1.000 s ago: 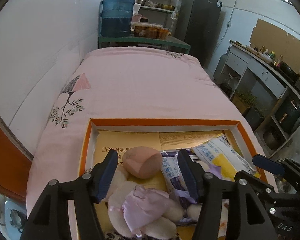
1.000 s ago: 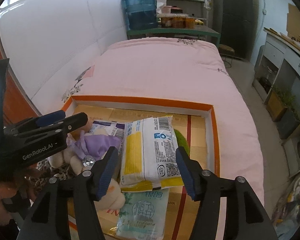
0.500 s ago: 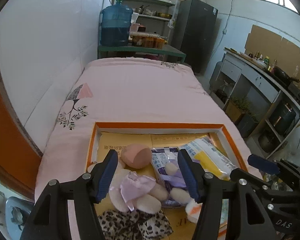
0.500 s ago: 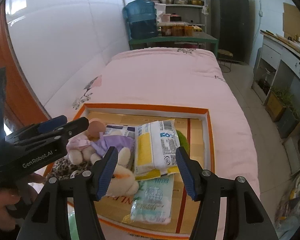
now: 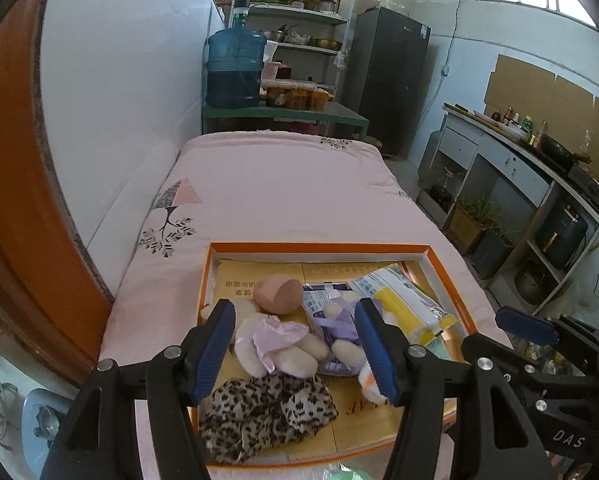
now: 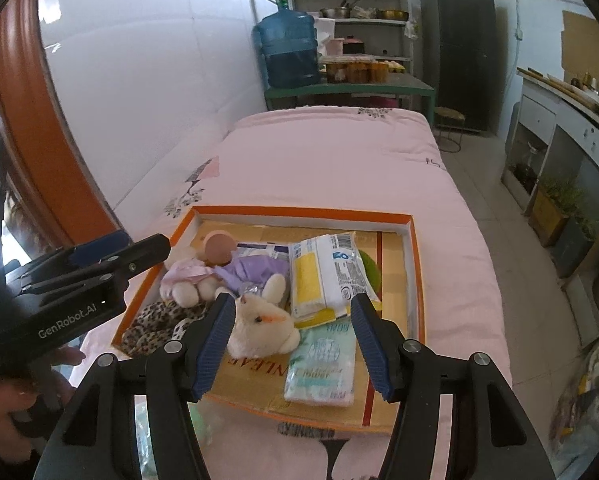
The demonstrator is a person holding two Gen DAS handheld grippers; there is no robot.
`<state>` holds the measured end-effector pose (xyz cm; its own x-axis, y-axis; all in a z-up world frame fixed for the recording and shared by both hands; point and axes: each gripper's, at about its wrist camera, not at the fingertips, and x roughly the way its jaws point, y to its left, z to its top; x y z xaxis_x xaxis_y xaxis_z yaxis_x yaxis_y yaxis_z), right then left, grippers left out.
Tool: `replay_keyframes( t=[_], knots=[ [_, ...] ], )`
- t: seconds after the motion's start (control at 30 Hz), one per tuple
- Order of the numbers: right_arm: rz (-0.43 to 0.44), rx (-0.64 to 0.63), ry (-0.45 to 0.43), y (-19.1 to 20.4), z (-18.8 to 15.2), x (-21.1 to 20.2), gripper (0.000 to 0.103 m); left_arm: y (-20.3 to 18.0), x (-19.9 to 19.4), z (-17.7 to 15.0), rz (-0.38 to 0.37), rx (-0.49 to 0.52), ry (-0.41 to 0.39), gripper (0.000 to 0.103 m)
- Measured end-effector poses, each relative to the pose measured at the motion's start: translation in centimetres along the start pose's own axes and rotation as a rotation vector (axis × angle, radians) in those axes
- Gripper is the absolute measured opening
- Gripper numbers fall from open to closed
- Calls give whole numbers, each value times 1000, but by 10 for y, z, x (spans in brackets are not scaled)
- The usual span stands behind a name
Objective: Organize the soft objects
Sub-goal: 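Withdraw both open tools from the box toward the items on the bed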
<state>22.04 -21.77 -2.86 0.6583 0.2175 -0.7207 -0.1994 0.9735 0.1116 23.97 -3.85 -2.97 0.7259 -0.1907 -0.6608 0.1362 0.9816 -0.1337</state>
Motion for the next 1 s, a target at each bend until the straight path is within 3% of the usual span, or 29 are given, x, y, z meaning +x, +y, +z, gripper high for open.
replay_keyframes(
  t=[1.0],
  knots=[
    [37,-37,-27,46,-56,-80,62,4,-104,-53,-26,-14,-67,62]
  ],
)
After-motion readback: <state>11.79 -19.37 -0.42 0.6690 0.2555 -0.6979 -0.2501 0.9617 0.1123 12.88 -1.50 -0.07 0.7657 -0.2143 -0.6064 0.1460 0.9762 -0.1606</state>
